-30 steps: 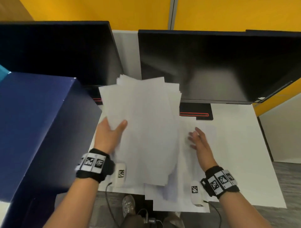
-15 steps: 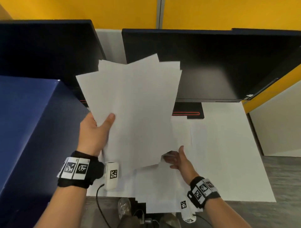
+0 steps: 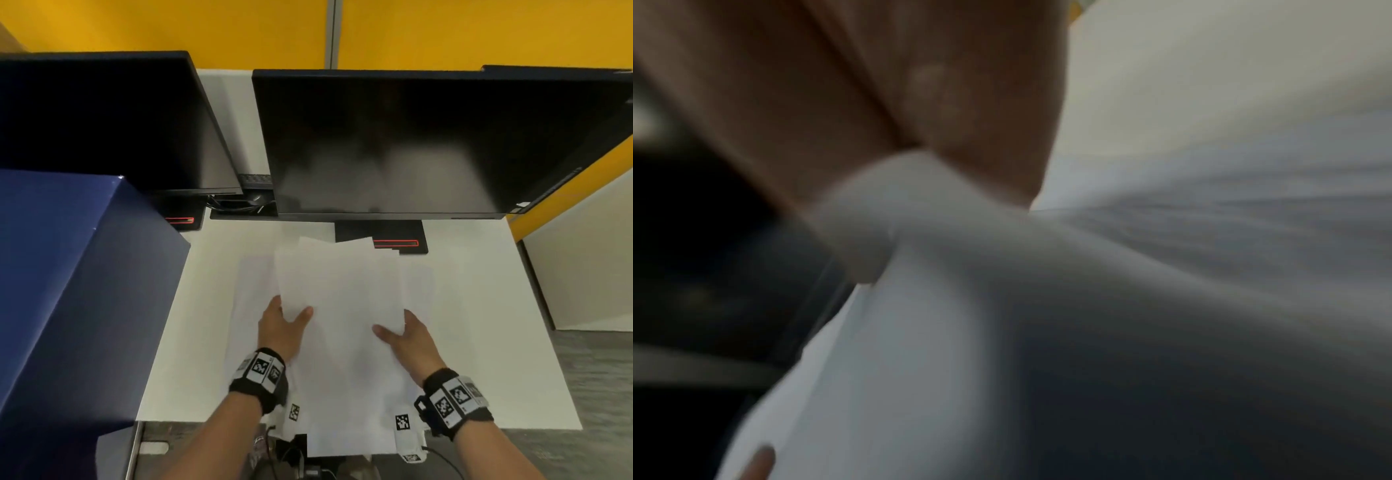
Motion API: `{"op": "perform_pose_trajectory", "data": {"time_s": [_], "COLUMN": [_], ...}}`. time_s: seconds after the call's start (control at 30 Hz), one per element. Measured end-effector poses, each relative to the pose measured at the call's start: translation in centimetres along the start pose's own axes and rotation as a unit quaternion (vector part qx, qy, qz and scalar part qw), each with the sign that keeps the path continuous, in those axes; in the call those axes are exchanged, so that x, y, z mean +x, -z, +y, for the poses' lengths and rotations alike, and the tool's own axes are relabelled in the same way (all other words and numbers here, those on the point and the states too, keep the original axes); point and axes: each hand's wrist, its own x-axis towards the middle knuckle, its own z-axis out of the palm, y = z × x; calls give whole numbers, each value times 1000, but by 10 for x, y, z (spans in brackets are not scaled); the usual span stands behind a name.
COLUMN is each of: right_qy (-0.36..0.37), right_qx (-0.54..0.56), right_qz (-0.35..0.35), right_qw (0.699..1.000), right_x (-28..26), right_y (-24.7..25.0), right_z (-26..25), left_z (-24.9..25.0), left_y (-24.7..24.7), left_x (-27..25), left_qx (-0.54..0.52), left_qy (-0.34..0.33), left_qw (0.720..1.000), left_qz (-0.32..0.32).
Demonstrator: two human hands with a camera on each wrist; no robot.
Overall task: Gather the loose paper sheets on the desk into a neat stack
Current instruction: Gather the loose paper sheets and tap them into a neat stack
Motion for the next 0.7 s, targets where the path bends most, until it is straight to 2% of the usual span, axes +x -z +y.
{"op": "perform_pose_trajectory", "data": {"time_s": [0.1,0.13,0.2,0.27,0.33,0.47,0.57,0.63,0.7], "right_qy": [-41,-55,-95,-164,-187,-128,-100,-111,-140], "right_qx": [-48,-66,-151,-192,-187,-194,-199,-187,-135], "right_qz": [36,70,166,221,220,152,106,131,173], "right_qw": [997,994,970,942,939,961,969,967,965], "right_x": [15,20,33,43,51,65,66,64,61], "right_y": [1,5,21,32,32,4,-12,-6,9], "right_z": [28,35,46,43,35,20,15,15,20], "left_z": [-13,-16,-26,-32,-31,-21,-21,-25,-37], "left_y": [-1,4,17,31,35,9,-4,10,36], "left_x": [6,12,32,50,61,62,55,57,64], "left_qx": [-3,18,136,210,206,165,86,57,84], "left_qy": [27,24,38,108,152,146,135,126,128], "left_qw": [999,998,982,957,955,972,984,988,987], "left_qz": [27,52,126,166,152,83,78,74,53]}}
